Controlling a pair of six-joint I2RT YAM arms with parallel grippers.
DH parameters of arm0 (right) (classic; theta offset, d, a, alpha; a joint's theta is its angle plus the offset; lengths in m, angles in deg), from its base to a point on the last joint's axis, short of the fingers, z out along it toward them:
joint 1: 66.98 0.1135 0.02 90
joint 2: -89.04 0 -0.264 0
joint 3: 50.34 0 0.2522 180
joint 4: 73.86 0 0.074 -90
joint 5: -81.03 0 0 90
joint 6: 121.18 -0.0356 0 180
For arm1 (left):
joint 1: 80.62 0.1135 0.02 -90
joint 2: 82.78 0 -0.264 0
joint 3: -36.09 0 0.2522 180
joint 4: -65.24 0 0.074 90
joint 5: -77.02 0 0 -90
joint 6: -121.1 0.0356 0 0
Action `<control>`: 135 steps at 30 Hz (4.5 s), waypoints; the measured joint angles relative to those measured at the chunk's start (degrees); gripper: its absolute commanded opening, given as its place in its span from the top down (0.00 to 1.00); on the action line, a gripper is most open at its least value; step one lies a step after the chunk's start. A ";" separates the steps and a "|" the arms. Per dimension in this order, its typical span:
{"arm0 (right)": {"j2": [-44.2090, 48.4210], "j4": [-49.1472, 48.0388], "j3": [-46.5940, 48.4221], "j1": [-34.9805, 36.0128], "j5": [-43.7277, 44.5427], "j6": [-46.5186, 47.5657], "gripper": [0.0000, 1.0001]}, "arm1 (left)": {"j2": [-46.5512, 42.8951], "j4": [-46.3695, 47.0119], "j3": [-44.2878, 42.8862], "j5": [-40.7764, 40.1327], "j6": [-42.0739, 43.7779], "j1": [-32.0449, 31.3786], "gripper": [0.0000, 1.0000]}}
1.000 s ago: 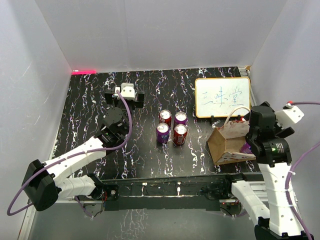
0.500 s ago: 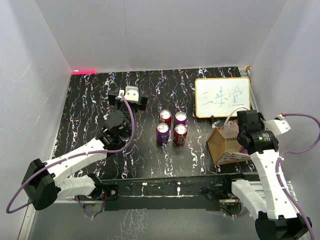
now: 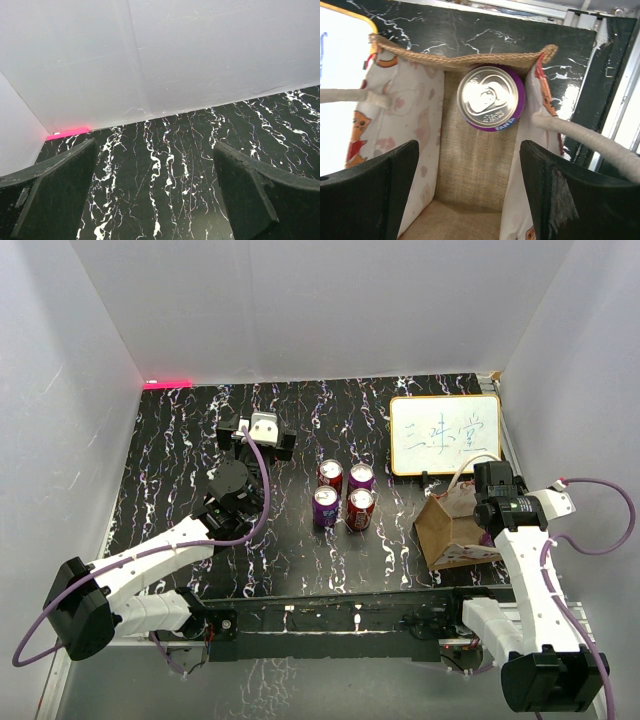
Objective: Take the beverage out of the canvas bag
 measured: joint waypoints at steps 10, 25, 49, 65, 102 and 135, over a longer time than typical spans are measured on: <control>0.48 0.24 -4.17 -4.76 -1.97 -0.57 0.01 | 0.00 0.44 0.07 0.15 0.35 -0.31 0.03; -4.24 -9.66 -7.08 -11.37 -3.45 5.03 0.01 | 0.00 0.81 0.09 0.35 0.37 -0.44 0.03; -11.54 -26.97 -13.16 -13.03 -0.50 17.03 0.20 | 0.00 0.74 0.09 1.01 0.26 -0.61 0.03; -9.84 -31.39 -13.86 -13.33 -5.73 27.08 0.82 | 0.00 0.02 0.09 1.46 -0.09 -0.61 0.03; -2.45 -26.45 -3.91 -13.31 -35.17 42.36 0.92 | 0.00 -0.52 0.09 1.88 -1.14 -0.61 0.03; -2.47 -22.71 22.47 -9.62 -47.67 43.23 0.92 | 0.13 -1.62 0.09 2.58 -2.23 -0.61 0.03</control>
